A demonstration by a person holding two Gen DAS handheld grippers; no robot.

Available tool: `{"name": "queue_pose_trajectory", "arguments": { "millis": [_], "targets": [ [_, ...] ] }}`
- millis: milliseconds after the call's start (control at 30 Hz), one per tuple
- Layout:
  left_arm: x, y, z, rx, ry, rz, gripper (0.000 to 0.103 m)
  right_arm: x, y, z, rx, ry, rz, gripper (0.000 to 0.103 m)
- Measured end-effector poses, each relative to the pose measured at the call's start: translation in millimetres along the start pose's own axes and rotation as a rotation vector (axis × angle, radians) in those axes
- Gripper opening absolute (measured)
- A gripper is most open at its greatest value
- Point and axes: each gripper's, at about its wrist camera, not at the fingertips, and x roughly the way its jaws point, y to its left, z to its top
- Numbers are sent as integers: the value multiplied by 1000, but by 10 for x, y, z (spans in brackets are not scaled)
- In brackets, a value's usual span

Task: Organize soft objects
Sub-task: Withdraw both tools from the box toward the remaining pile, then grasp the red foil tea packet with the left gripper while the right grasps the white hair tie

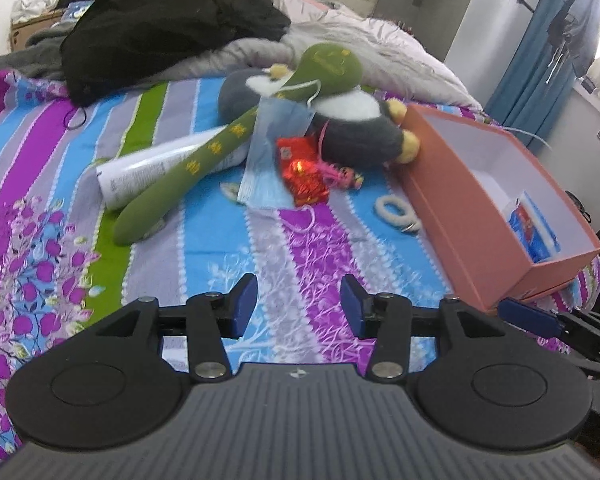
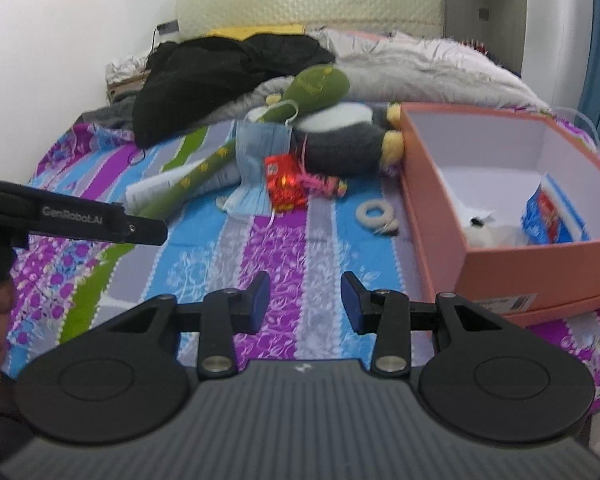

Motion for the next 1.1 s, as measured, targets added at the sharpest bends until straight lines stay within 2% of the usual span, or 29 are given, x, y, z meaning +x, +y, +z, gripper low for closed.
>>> {"name": "queue_pose_trajectory", "arguments": {
  "millis": [167, 533, 800, 1033, 1100],
  "targets": [
    [160, 106, -4, -19, 18, 22, 52, 145, 101, 10, -60, -12, 21, 42],
    [625, 263, 280, -26, 40, 67, 52, 623, -37, 174, -43, -6, -14, 42],
    [1121, 142, 540, -35, 39, 34, 52, 1130, -197, 288, -67, 15, -102, 41],
    [1592, 11, 816, -49, 48, 17, 52, 1528, -284, 408, -89, 19, -106, 41],
    [1731, 2, 889, -62, 54, 14, 55, 1612, -313, 421, -93, 13, -104, 41]
  ]
}}
